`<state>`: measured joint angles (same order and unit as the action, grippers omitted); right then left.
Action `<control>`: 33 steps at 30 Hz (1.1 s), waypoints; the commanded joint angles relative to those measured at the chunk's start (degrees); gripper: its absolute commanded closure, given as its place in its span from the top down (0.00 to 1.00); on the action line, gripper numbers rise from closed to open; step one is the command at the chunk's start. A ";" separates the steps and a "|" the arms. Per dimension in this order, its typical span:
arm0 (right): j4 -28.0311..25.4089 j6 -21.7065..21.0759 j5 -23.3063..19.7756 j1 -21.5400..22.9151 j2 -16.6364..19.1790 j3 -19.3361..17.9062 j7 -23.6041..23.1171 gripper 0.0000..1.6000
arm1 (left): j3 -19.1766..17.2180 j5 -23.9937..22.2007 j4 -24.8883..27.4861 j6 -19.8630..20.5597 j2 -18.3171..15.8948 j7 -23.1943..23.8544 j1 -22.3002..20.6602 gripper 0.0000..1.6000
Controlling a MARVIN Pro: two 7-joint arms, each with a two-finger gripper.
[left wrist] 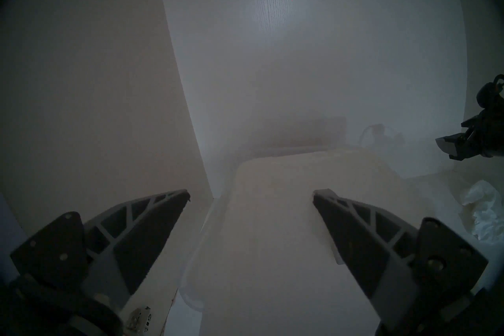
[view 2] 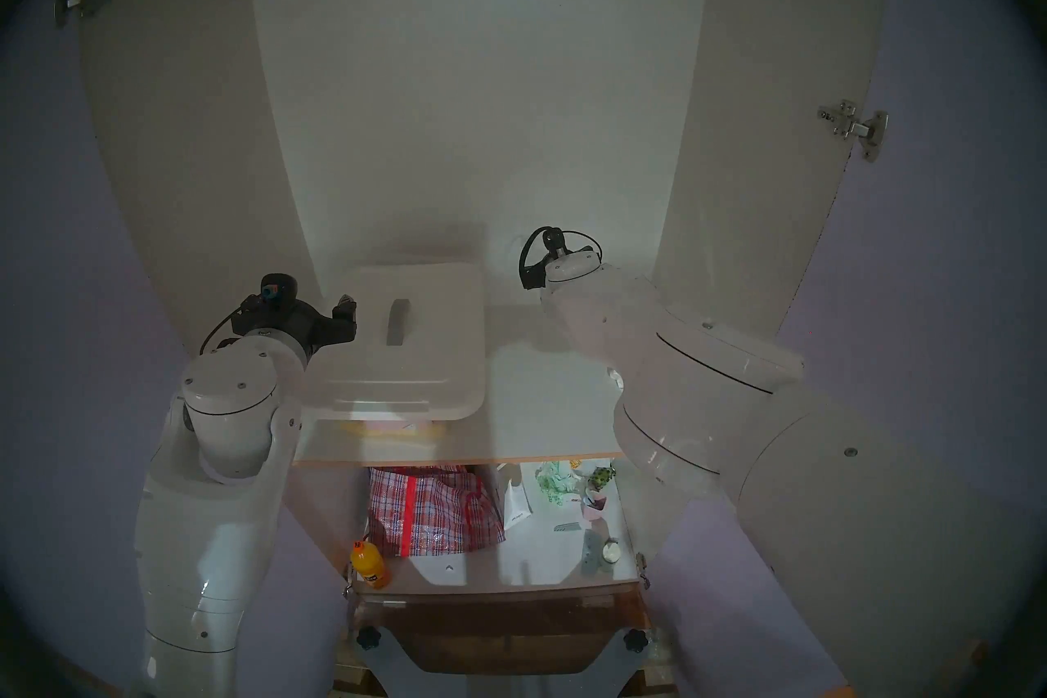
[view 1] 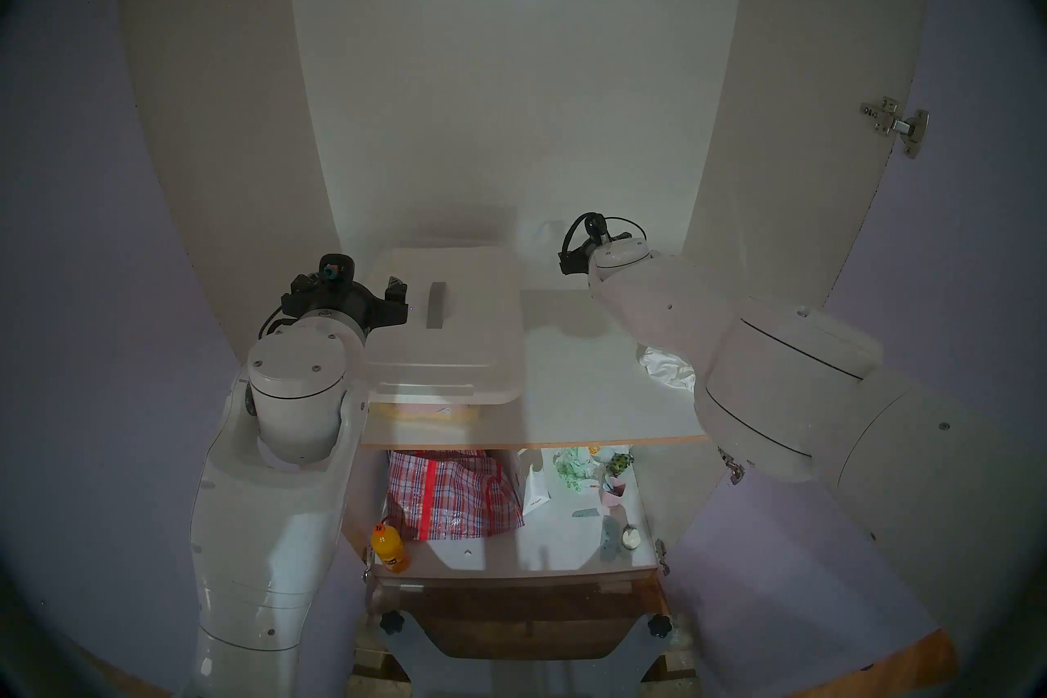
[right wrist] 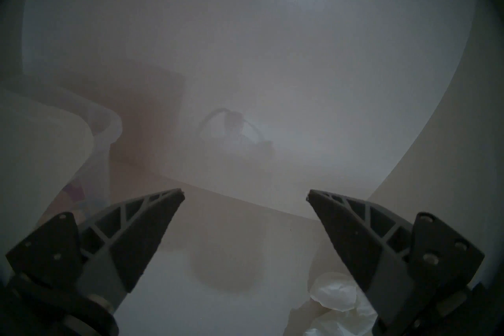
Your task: Take clothing out of the storage bin and put the lid back on the bin
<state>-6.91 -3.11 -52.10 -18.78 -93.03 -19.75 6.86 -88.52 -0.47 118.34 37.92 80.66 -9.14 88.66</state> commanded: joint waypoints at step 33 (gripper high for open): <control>-0.53 0.69 0.01 1.79 -0.15 -0.18 0.22 1.00 | 1.80 -9.60 -20.57 -10.21 -5.05 17.38 -13.86 1.00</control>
<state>-6.95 -3.11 -52.08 -18.81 -93.03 -19.77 6.89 -87.65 -9.53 99.12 28.43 76.70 5.60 78.38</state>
